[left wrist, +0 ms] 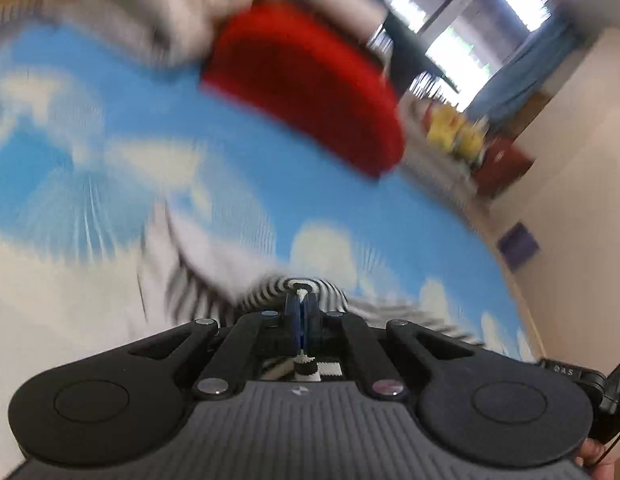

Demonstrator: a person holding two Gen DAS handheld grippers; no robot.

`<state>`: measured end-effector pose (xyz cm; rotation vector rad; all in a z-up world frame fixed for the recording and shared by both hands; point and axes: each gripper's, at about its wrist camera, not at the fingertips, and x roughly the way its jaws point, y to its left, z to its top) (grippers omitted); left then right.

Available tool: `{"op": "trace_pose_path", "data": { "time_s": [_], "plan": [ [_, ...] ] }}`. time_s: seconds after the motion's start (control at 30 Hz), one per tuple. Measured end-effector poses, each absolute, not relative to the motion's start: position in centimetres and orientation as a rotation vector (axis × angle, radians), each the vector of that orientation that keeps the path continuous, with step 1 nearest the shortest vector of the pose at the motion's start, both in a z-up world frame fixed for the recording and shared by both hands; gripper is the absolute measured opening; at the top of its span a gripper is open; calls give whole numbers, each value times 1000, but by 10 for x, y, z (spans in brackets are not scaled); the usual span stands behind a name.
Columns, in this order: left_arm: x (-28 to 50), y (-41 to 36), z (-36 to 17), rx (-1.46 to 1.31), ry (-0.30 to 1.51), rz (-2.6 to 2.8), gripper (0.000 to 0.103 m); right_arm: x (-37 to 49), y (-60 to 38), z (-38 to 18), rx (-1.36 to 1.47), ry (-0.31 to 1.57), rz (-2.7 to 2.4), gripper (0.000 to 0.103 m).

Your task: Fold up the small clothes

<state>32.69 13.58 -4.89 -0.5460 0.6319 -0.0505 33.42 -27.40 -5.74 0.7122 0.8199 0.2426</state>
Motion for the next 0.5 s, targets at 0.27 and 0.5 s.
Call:
{"op": "trace_pose_path", "data": {
  "time_s": [0.27, 0.5],
  "plan": [
    [335, 158, -125, -664, 1124, 48, 4, 330, -300, -98, 772, 1049, 57, 1],
    [337, 172, -124, -733, 1032, 86, 53, 332, -288, -107, 627, 1132, -45, 17]
  ]
}}
